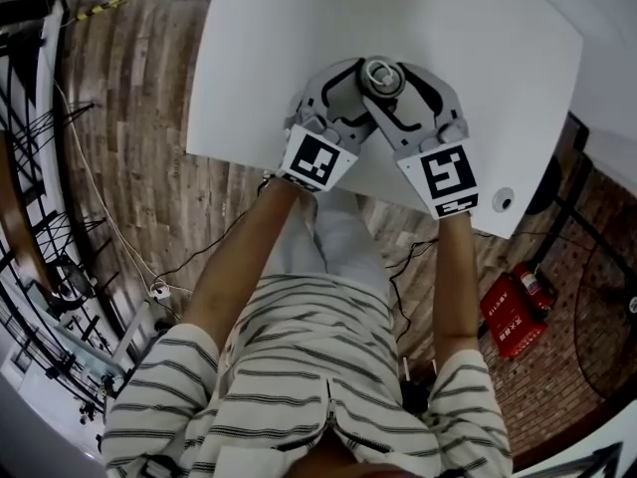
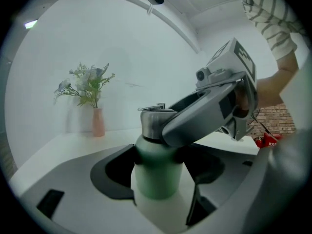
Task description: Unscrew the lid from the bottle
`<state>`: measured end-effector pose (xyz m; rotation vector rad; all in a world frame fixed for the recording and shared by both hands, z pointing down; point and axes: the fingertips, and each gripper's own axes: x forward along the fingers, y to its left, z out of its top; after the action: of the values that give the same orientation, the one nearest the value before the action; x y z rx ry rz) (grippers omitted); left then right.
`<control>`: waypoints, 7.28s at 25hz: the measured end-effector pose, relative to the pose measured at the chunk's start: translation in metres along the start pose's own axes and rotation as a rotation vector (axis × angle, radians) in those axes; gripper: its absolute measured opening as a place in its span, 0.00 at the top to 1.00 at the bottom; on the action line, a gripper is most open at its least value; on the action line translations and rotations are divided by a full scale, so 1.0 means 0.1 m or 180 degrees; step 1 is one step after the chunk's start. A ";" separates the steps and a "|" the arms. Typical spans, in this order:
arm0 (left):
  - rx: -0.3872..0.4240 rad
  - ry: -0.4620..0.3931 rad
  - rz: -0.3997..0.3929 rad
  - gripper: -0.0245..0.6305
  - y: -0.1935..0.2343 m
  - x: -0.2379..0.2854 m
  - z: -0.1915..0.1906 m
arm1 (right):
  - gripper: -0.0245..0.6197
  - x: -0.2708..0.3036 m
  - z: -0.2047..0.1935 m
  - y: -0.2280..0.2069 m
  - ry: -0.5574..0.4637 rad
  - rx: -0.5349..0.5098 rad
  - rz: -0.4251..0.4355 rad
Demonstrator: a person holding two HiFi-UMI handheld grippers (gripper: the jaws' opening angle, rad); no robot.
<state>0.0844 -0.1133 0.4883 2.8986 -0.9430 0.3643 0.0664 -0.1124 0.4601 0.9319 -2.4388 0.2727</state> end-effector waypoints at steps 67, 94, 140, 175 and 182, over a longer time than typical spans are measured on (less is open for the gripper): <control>-0.0039 0.0054 0.0049 0.48 -0.05 0.02 -0.02 | 0.56 -0.09 0.09 -0.07 -0.0342 0.0679 -0.0958; -0.0012 0.0114 -0.0045 0.48 -0.02 0.03 -0.05 | 0.56 -0.05 0.10 0.02 -0.0289 -0.0322 0.0545; 0.0008 0.0190 -0.0076 0.48 -0.04 0.02 -0.05 | 0.42 -0.19 0.13 0.02 -0.0266 0.0412 -0.0316; -0.0001 0.0204 -0.0054 0.48 -0.02 0.01 -0.07 | 0.57 -0.11 0.09 0.00 -0.0107 0.0315 -0.0509; 0.0003 0.0205 -0.0052 0.48 -0.03 0.01 -0.04 | 0.57 -0.13 0.12 0.03 -0.0003 -0.0106 0.0092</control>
<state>0.0861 -0.1113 0.4925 2.8748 -0.9091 0.4540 0.0681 -0.1072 0.4431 0.8832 -2.4519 0.2414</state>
